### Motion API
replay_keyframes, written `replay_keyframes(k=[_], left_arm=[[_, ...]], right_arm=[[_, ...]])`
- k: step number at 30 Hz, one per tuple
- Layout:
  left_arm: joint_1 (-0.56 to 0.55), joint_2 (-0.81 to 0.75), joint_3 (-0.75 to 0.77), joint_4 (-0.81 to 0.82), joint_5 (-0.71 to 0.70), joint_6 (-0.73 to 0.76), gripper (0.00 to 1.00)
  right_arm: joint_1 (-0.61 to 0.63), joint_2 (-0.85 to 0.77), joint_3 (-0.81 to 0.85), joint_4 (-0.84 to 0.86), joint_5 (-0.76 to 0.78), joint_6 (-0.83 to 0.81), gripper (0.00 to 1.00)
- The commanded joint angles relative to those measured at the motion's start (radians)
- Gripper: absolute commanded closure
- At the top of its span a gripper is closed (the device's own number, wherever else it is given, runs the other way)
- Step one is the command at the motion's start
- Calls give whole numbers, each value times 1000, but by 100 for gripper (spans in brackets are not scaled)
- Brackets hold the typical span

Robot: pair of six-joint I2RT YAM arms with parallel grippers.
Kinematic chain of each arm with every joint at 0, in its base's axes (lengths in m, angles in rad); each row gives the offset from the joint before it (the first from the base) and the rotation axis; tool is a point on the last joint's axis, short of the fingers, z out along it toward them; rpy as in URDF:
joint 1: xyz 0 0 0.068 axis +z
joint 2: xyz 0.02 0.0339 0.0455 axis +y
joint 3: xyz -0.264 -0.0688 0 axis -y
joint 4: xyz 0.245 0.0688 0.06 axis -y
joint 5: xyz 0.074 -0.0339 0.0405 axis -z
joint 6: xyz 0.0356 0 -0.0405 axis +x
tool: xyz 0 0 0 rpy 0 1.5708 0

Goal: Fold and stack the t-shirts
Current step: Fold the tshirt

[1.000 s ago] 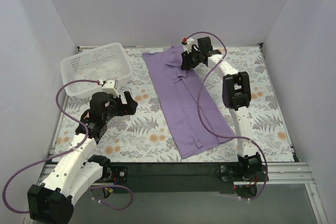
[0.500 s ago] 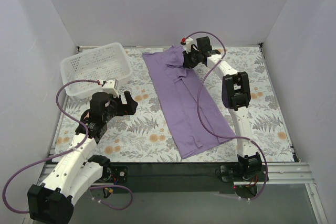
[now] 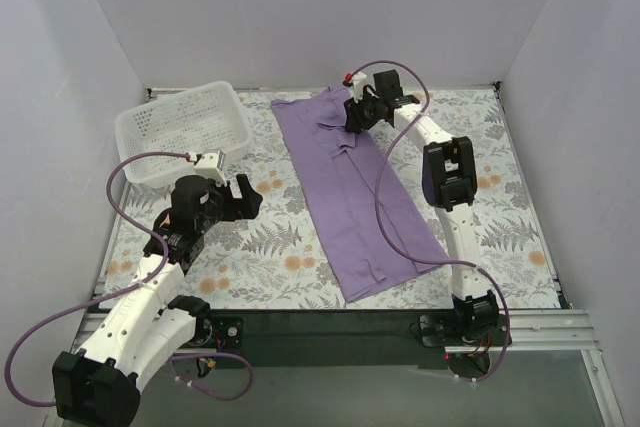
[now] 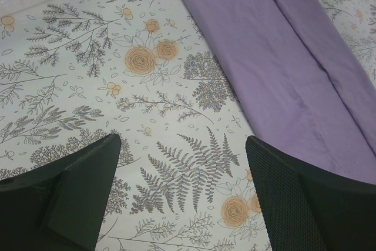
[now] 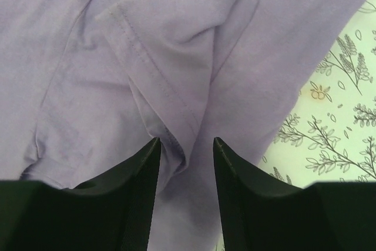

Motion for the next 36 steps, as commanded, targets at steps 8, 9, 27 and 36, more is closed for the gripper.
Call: replay_keyframes(k=[8,9,27,36], left_arm=[[4,-1,12,16,11,6,13],[4,1,12,14,9,6,13],[4,13,12,16,18,8,13],[4,16,12,17,20,6,13]], right_arm=[[155,-38,77,54,194,-63,51],[159,-35,77,60,211,-63,52],[189,40,143,166,277,-41,53],[207,57,143,188,300,-35,53]])
